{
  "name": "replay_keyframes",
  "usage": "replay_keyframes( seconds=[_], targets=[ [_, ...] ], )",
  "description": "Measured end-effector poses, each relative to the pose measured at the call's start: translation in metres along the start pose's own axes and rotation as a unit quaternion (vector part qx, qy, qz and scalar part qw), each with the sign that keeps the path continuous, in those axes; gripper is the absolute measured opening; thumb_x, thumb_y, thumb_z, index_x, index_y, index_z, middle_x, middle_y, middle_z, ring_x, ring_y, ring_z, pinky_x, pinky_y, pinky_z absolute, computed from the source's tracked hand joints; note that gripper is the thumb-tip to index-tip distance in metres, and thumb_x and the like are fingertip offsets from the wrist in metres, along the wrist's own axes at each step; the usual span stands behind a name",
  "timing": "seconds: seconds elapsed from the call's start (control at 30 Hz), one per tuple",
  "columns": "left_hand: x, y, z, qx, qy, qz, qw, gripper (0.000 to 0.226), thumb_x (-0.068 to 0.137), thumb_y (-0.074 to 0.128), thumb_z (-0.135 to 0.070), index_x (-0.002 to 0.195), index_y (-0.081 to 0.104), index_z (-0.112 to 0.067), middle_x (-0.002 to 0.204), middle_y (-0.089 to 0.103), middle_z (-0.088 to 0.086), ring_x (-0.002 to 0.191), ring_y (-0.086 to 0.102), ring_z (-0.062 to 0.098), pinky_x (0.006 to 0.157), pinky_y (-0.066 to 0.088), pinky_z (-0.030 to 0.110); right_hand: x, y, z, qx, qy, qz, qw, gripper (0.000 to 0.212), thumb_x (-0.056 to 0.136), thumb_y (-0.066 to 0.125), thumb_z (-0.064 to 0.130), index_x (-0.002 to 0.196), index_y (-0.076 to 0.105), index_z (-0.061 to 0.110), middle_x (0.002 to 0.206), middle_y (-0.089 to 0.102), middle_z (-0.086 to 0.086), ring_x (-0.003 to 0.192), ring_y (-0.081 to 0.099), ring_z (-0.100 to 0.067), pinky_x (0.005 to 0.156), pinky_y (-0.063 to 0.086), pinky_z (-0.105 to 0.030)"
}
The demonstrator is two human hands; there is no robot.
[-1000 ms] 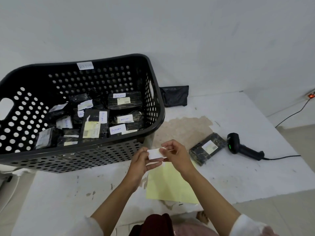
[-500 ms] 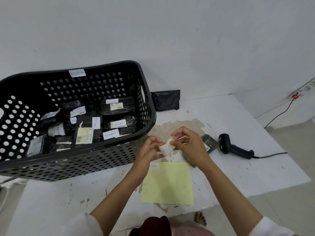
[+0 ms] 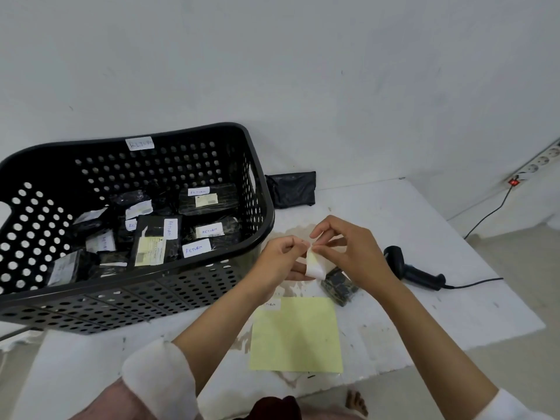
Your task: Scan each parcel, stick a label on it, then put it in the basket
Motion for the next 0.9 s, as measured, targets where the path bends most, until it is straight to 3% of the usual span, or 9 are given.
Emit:
replay_keyframes(
  seconds=[0.1,0.2,0.37,0.47,0.63,0.8,0.9],
  targets=[
    [-0.001,0.002,-0.005,0.024,-0.002,0.01,1.0,0.028,0.099,0.049,-0.021,0.106,0.061,0.003,0.097,0.065,0.017,0.081,0.07,0.033,0.07,0.06,0.032,-0.004,-0.003,0.011,-0.07,-0.036,-0.019,0.997,0.017,0.082,0.072,0.016,0.088,0.062,0.029,0.079,0.065,0.019,0.086,0.06,-0.003,0.079,0.046,-0.014],
    [0.0,0.005,-0.011,0.064,0.001,0.012,0.998,0.024,0.099,0.047,-0.022,0.096,0.061,-0.003,0.09,0.063,0.015,0.076,0.065,0.026,0.066,0.056,0.029,-0.01,-0.004,0.024,-0.131,-0.077,-0.042,0.987,0.017,0.083,0.072,0.019,0.088,0.061,0.031,0.079,0.06,0.025,0.088,0.053,0.001,0.073,0.038,-0.01],
    [0.0,0.007,-0.016,0.057,-0.011,0.011,0.998,0.023,0.101,0.038,-0.015,0.097,0.057,-0.002,0.084,0.056,0.017,0.079,0.057,0.027,0.075,0.056,0.03,-0.016,-0.002,0.033,-0.174,-0.107,-0.046,0.978,0.013,0.088,0.066,0.019,0.094,0.062,0.03,0.086,0.059,0.022,0.091,0.044,0.001,0.069,0.042,-0.015],
    [0.0,0.008,-0.017,0.033,-0.015,0.008,0.999,0.023,0.102,0.036,-0.014,0.098,0.056,-0.002,0.079,0.055,0.011,0.071,0.057,0.019,0.075,0.057,0.028,-0.02,-0.004,0.036,-0.181,-0.118,-0.056,0.975,0.017,0.086,0.068,0.015,0.095,0.062,0.028,0.088,0.06,0.021,0.09,0.045,0.0,0.07,0.04,-0.011],
    [0.001,0.01,-0.017,-0.014,-0.017,-0.009,1.0,0.023,0.102,0.035,-0.011,0.097,0.054,0.0,0.099,0.061,0.021,0.087,0.061,0.026,0.08,0.057,0.03,-0.028,-0.01,0.033,-0.149,-0.102,-0.075,0.981,0.015,0.087,0.068,0.012,0.094,0.063,0.023,0.087,0.055,0.026,0.088,0.048,0.001,0.073,0.035,-0.005],
    [0.005,0.005,-0.02,-0.047,-0.001,-0.054,0.997,0.029,0.103,0.034,-0.015,0.09,0.057,-0.004,0.1,0.063,0.02,0.089,0.061,0.026,0.079,0.057,0.029,-0.034,-0.011,0.03,-0.131,-0.095,-0.077,0.984,0.011,0.087,0.068,0.01,0.094,0.065,0.017,0.09,0.061,0.014,0.086,0.051,-0.007,0.066,0.045,-0.021],
    [0.01,-0.005,-0.024,-0.043,0.004,-0.095,0.995,0.025,0.103,0.034,-0.017,0.097,0.055,-0.004,0.103,0.062,0.02,0.091,0.062,0.026,0.075,0.056,0.026,-0.039,-0.01,0.024,-0.122,-0.089,-0.071,0.986,0.01,0.088,0.066,0.01,0.095,0.064,0.017,0.089,0.061,0.012,0.084,0.054,-0.008,0.067,0.048,-0.026]
  ],
)
Point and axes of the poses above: each hand's wrist, its own x-axis towards the middle knuckle, its own y-axis out of the palm, z = x × y, the point moved 9 cm from there along x, towards the middle knuckle
